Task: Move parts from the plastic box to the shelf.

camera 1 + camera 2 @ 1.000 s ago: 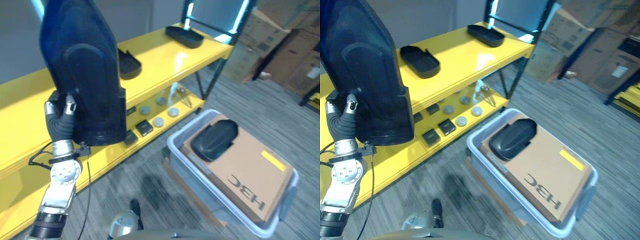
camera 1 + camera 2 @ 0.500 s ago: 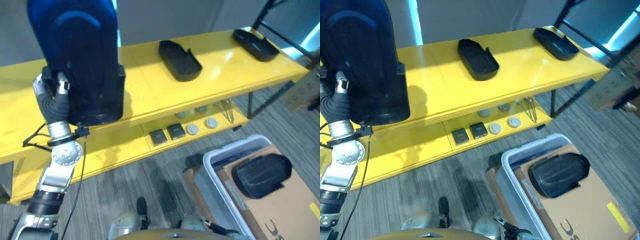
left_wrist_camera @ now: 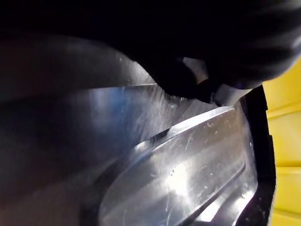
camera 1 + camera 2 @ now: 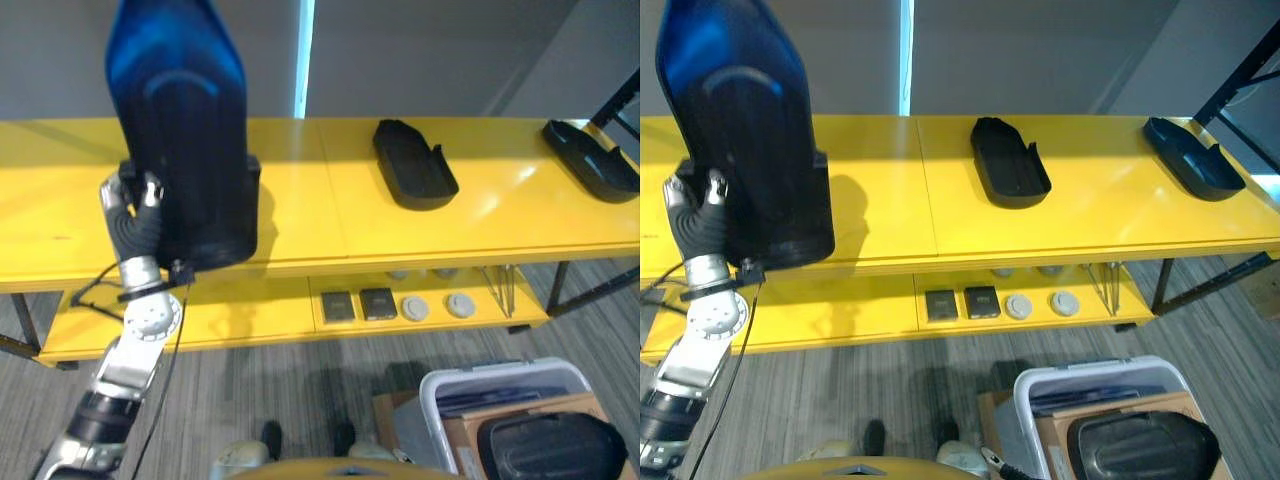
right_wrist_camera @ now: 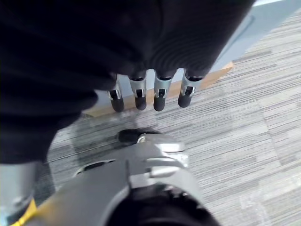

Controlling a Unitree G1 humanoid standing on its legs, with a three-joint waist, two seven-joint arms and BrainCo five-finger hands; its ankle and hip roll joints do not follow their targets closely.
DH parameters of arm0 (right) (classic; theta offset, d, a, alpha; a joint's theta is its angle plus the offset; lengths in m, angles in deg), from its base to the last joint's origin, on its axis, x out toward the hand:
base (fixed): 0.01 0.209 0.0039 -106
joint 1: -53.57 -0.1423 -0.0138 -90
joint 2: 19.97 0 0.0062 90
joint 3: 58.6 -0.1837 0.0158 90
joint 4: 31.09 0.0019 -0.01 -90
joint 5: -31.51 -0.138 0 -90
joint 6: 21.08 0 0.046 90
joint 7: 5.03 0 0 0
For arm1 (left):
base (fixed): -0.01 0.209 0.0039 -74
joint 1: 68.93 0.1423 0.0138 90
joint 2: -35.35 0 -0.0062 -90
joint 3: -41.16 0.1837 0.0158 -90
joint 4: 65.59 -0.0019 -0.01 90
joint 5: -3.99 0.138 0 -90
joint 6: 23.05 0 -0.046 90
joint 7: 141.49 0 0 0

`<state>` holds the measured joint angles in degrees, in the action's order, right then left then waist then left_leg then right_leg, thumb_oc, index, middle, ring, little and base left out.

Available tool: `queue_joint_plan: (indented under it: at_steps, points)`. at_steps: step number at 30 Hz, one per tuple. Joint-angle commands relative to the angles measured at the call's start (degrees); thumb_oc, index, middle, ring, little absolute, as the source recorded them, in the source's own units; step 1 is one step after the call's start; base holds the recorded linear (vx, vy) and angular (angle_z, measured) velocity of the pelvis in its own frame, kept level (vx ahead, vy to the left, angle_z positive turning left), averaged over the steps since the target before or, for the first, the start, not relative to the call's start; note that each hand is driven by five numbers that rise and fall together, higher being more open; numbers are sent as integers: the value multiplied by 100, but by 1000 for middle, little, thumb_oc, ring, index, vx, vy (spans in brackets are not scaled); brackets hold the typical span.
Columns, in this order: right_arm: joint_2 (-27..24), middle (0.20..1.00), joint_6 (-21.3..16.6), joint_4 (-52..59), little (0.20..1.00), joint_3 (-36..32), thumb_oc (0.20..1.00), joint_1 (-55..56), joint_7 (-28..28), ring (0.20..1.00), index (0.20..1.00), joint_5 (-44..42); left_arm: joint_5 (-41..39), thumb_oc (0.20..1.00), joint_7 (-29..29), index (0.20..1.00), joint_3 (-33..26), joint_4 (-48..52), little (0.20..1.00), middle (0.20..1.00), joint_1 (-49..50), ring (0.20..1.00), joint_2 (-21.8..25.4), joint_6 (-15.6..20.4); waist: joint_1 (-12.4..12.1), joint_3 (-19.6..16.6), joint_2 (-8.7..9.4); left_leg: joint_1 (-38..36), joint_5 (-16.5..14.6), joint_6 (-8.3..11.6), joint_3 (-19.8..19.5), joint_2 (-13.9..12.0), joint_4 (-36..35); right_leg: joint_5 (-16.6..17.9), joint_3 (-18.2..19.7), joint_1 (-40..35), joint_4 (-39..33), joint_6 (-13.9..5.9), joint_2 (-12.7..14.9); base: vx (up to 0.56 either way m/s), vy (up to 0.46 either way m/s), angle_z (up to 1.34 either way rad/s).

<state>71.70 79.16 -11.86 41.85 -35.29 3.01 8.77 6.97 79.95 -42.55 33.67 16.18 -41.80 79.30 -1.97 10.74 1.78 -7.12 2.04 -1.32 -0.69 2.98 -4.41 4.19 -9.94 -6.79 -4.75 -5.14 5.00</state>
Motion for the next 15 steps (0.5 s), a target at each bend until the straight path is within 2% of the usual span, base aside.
queue_joint_plan:
  at_steps: [1,6,7,9,10,12,14,15]
  points:
    - [-99,1000,234,-209,1000,139,1000,-67,19,1000,1000,-159,-92,200,509,200,-153,315,200,200,-619,200,14,186,129,95,-79,271,-546,307,442,-457,-3,-530,84,146,145,-40,13,78,-34,-6]
    - [-62,1000,424,-135,1000,262,1000,258,316,1000,1000,202,-186,200,1181,200,-379,-417,200,200,-789,200,89,149,323,55,-110,201,-567,395,707,-532,3,-587,81,18,17,-27,13,141,-26,-8]
    - [-53,1000,418,-113,1000,301,1000,334,376,1000,1000,436,-162,200,1251,200,-460,-532,200,200,-837,200,58,133,371,67,-98,260,-604,425,821,-561,219,-596,69,18,29,1,61,64,41,-17]
    - [-120,1000,277,-116,1000,371,1000,444,279,1000,1000,685,-188,200,1370,200,-575,-761,200,200,-979,200,75,86,394,162,-36,669,-725,521,736,-587,986,-571,165,-42,9,56,146,49,123,-19]
    - [-159,1000,223,-111,1000,384,1000,448,306,1000,1000,854,-228,200,1355,200,-606,-813,200,200,-1018,200,73,52,403,183,-39,772,-700,569,736,-652,1053,-578,173,-63,4,57,155,59,226,-11]
    - [-305,1000,185,-57,1000,372,1000,473,306,1000,1000,1074,-258,200,1283,200,-720,-998,200,200,-1096,200,76,67,493,224,-125,865,-214,834,1085,-1116,659,-679,80,-155,19,29,151,82,305,0]
    - [-443,1000,130,-41,1000,195,1000,445,205,1000,1000,768,-314,200,1153,200,-769,-1100,200,200,-1132,200,66,129,583,284,-218,934,365,1021,1599,-1547,193,-776,-88,-345,65,-9,196,148,423,20]
    - [-522,1000,183,-13,1000,32,1000,330,190,1000,1000,391,-395,200,1030,200,-802,-1227,200,200,-1162,200,88,169,591,305,-231,946,382,1034,1657,-1609,168,-869,-88,-478,130,-67,322,143,384,55]
